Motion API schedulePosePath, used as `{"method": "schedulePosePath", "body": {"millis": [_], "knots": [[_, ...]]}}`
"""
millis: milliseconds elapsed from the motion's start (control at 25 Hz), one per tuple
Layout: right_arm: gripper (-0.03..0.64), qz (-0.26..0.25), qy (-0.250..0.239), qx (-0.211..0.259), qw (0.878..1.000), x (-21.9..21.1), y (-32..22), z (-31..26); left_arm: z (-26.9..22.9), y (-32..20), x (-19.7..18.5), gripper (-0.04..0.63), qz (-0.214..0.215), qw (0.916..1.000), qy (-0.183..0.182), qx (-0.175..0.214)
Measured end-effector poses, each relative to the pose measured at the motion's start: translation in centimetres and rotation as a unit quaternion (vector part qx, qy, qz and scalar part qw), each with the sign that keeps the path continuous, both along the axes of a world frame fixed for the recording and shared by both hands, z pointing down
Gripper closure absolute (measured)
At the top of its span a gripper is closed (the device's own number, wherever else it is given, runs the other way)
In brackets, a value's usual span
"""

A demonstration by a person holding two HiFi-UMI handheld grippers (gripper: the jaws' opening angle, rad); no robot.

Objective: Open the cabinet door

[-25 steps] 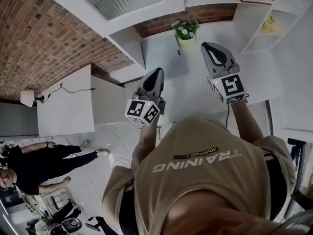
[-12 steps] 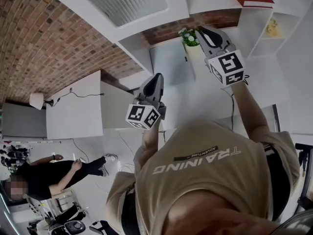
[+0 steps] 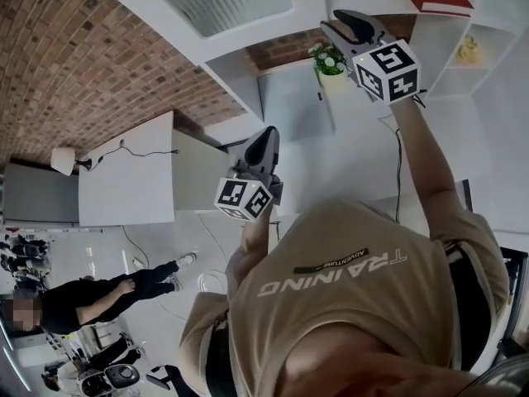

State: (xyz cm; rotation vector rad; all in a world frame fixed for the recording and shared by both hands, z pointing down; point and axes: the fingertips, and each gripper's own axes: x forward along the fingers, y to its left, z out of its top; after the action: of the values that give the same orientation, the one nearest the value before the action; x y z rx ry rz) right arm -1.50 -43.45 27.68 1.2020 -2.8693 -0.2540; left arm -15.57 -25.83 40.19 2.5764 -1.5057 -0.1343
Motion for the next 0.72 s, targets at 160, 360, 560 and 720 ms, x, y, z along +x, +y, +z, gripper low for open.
{"method": "schedulePosePath", "body": {"millis": [160,360,560,720], "knots": [[0.497,-0.012,0.009,-0.008,1.000,-0.6,-0.8,0.2,0.3,0.1,0.0,0.588,0.000,1.0000,-0.001,-0.002],[0.485,-0.049,0.012,-0.021,0.998,-1.3,-1.2,0.5,0.8,-0.1,0.2,0.588,0.003,1.0000,0.003,-0.006],[0.483,-0.061,0.003,-0.022,0.998,-1.4,-1.3,0.5,1.7,-0.3,0.4,0.588,0.008,0.9998,0.008,-0.014],[0.485,-0.021,0.001,-0.023,1.000,-1.6,-1.2,0.5,2.1,-0.5,0.7,0.588,0.015,0.9996,0.013,-0.022]]}}
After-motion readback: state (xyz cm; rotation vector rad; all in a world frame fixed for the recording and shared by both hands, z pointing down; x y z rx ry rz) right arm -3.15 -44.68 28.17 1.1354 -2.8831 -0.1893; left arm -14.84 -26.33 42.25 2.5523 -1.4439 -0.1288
